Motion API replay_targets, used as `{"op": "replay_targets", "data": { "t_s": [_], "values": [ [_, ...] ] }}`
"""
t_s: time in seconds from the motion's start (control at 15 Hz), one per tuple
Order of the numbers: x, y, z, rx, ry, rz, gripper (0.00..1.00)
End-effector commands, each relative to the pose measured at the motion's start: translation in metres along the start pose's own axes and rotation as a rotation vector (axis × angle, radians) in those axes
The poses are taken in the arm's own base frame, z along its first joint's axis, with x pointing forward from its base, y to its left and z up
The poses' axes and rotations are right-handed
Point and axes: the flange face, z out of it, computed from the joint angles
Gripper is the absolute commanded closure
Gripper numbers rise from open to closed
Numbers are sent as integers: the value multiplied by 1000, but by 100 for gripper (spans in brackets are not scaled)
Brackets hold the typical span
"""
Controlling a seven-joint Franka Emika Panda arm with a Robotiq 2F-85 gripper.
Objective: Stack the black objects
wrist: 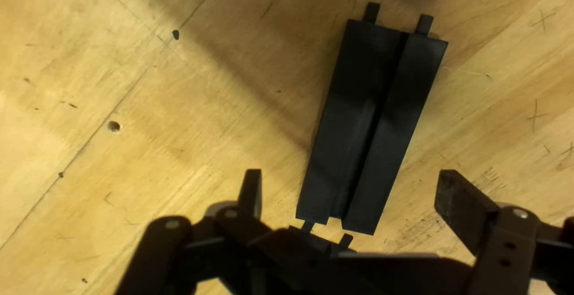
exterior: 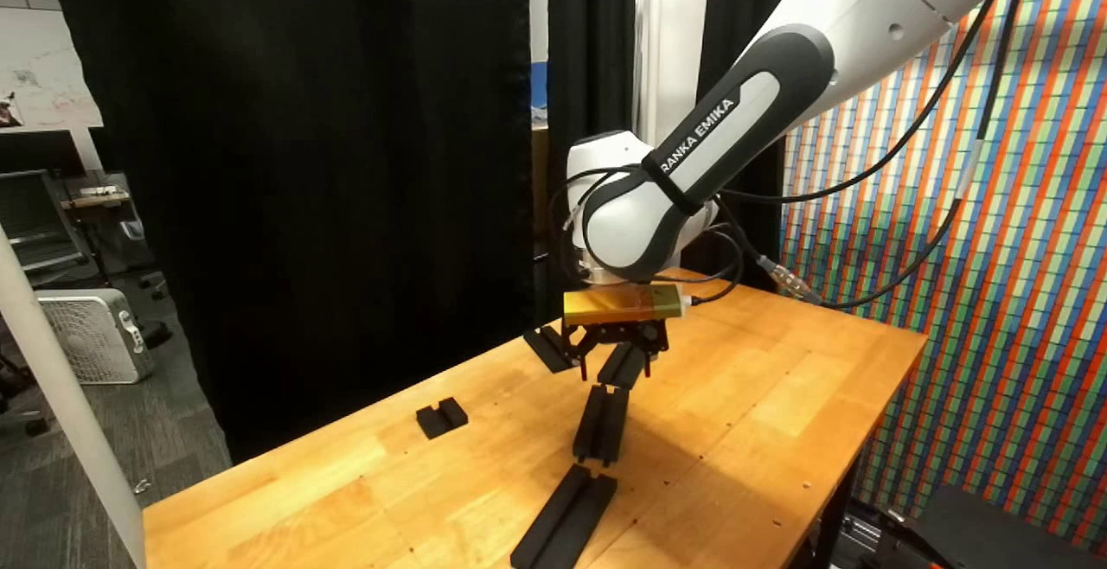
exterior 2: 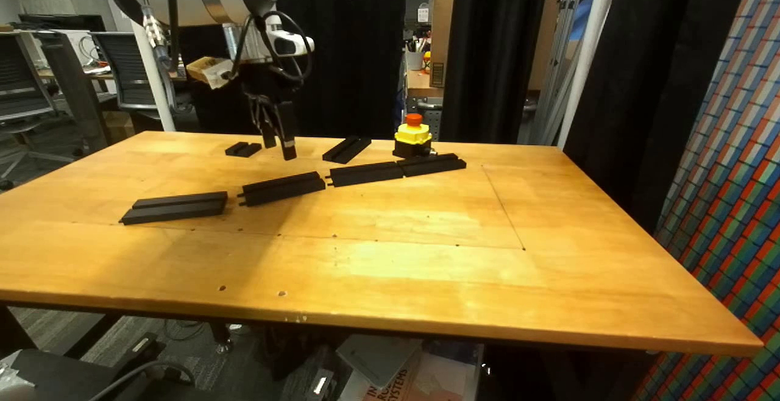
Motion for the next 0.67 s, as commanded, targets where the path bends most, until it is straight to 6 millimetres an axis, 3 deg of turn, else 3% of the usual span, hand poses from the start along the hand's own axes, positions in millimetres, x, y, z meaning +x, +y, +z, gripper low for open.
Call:
{"op": "replay_targets", "data": {
  "t_s": [0.0, 0.6],
  "values": [
    [11, -4, 14, 70, -26, -7, 0],
    [10, -6, 54, 144, -127, 128, 0]
  ]
}}
